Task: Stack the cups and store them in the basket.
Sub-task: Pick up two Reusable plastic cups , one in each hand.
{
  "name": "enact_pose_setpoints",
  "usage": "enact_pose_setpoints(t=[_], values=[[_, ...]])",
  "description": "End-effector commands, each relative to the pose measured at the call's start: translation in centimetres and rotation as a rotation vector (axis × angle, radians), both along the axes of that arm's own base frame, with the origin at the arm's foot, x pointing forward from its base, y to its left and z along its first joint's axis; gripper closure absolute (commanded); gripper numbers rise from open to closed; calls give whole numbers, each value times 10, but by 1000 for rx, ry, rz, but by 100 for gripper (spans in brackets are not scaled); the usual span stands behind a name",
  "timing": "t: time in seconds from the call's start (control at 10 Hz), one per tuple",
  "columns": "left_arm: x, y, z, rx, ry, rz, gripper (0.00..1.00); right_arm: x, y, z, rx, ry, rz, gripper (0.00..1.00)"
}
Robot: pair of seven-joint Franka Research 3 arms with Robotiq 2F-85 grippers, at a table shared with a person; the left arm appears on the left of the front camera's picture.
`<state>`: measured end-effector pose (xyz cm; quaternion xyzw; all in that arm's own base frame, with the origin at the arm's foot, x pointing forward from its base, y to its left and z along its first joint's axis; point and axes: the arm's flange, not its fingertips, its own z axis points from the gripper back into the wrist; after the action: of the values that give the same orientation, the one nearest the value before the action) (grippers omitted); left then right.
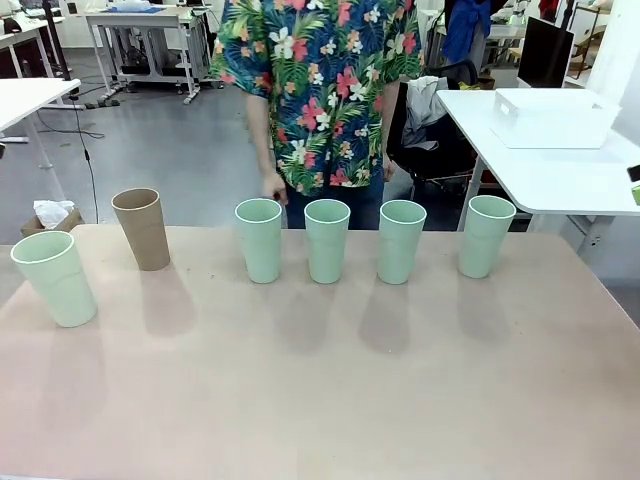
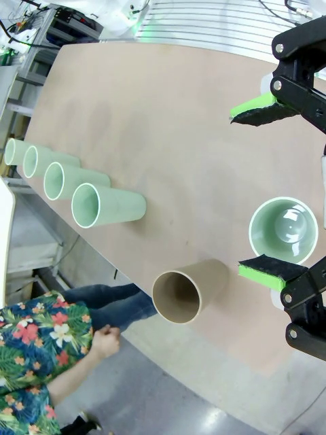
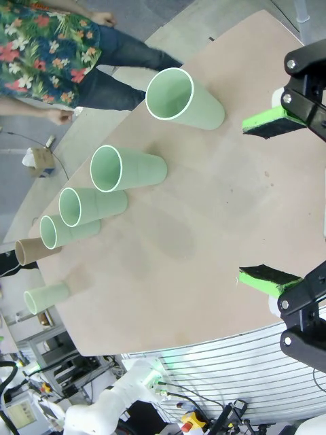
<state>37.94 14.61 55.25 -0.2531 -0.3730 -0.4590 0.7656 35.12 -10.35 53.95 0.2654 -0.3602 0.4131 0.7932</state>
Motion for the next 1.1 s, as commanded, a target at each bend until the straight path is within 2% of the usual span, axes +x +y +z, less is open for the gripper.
enact_pose_setpoints(t=[0.0,1.0], values=[[-1,0,1,-9,-14,-11,0,2,0,1,23,-20,4,0],[-1,0,1,-9,-14,-11,0,2,0,1,23,-20,4,0]])
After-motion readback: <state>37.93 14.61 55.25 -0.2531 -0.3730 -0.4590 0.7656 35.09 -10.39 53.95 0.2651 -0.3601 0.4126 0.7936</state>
